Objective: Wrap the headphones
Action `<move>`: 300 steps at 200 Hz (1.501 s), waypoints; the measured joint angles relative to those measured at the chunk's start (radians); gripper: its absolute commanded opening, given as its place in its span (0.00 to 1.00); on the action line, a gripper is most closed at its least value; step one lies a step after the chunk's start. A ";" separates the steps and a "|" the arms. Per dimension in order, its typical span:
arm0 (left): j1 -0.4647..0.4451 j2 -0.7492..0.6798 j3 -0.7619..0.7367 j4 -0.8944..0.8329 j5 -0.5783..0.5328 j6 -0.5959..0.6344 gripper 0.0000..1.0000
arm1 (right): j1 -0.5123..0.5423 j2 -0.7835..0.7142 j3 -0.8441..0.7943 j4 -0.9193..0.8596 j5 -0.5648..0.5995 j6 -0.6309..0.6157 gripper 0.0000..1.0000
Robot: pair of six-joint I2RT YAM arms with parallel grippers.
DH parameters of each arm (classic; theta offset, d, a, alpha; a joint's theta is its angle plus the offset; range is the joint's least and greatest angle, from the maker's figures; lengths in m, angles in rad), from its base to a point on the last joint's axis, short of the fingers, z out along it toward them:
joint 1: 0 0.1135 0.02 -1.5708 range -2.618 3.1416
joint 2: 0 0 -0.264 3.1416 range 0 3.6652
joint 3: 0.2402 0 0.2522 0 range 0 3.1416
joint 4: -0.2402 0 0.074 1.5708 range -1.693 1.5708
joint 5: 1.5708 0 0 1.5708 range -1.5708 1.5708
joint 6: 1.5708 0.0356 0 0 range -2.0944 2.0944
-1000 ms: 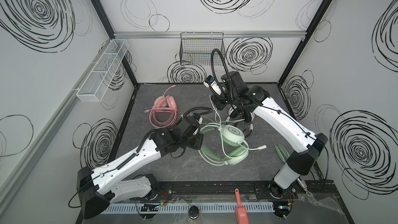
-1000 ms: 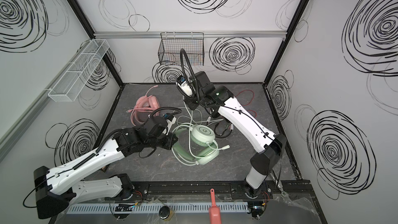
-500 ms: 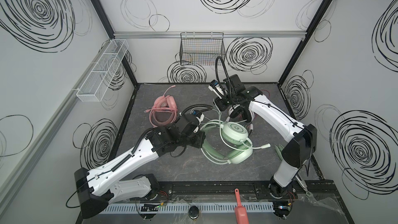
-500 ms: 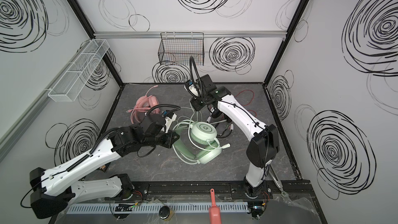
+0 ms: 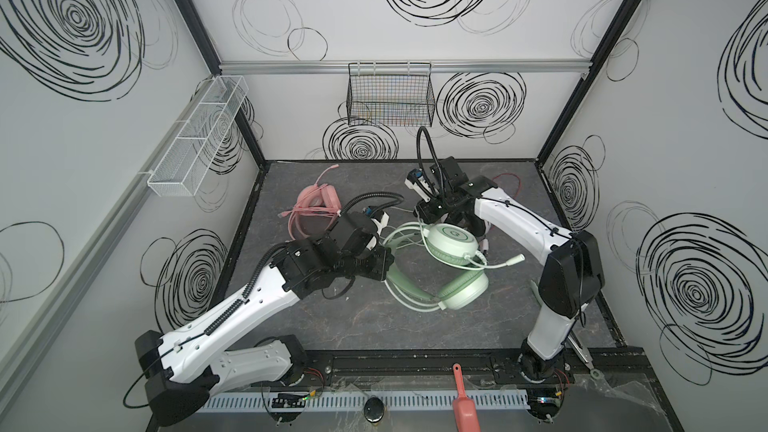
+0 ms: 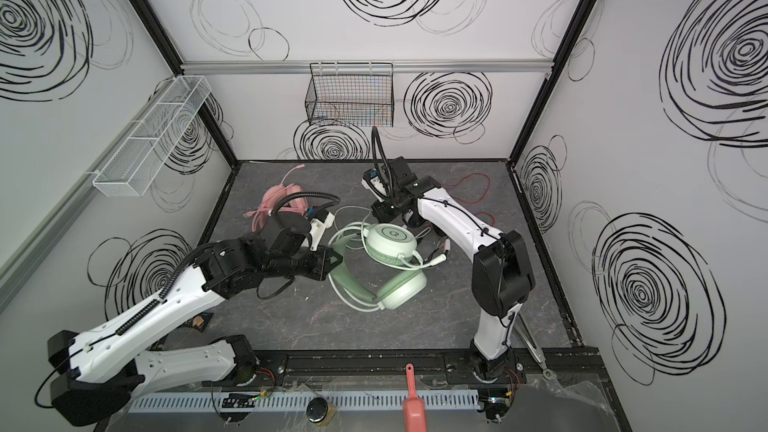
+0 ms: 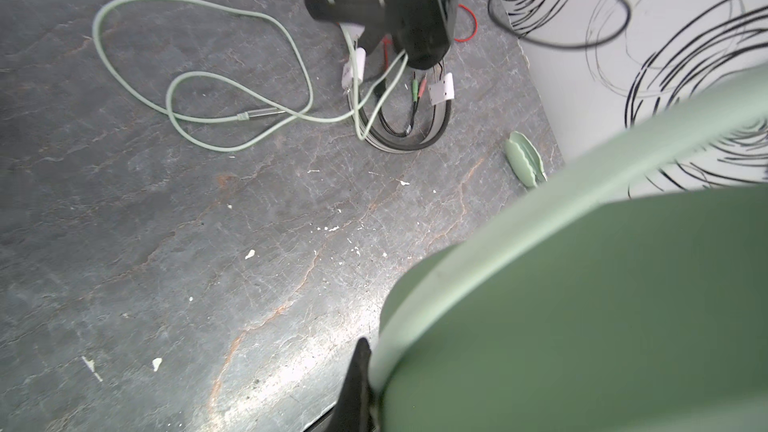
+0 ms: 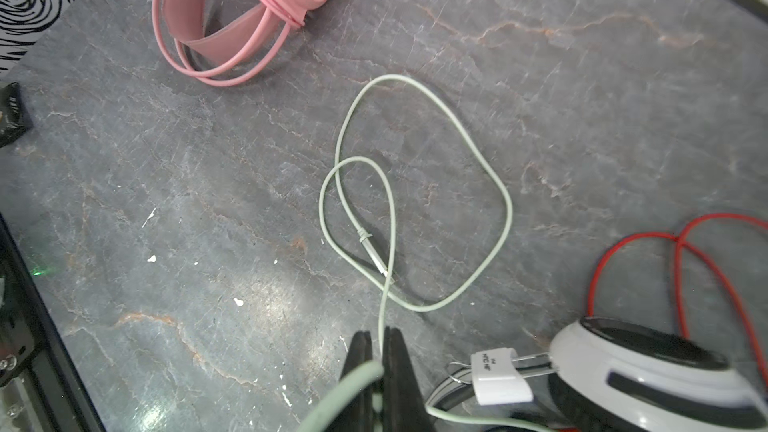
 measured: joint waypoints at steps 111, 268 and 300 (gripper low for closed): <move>0.272 0.091 0.354 -0.096 -0.034 0.046 0.00 | -0.033 -0.192 -0.560 0.647 -0.462 0.136 0.36; 0.541 0.216 0.556 -0.140 0.003 0.061 0.00 | 0.095 -0.312 -0.833 0.922 -0.615 0.174 0.00; 0.558 0.217 0.555 -0.140 0.001 0.069 0.00 | 0.180 -0.369 -0.838 0.877 -0.591 0.175 0.00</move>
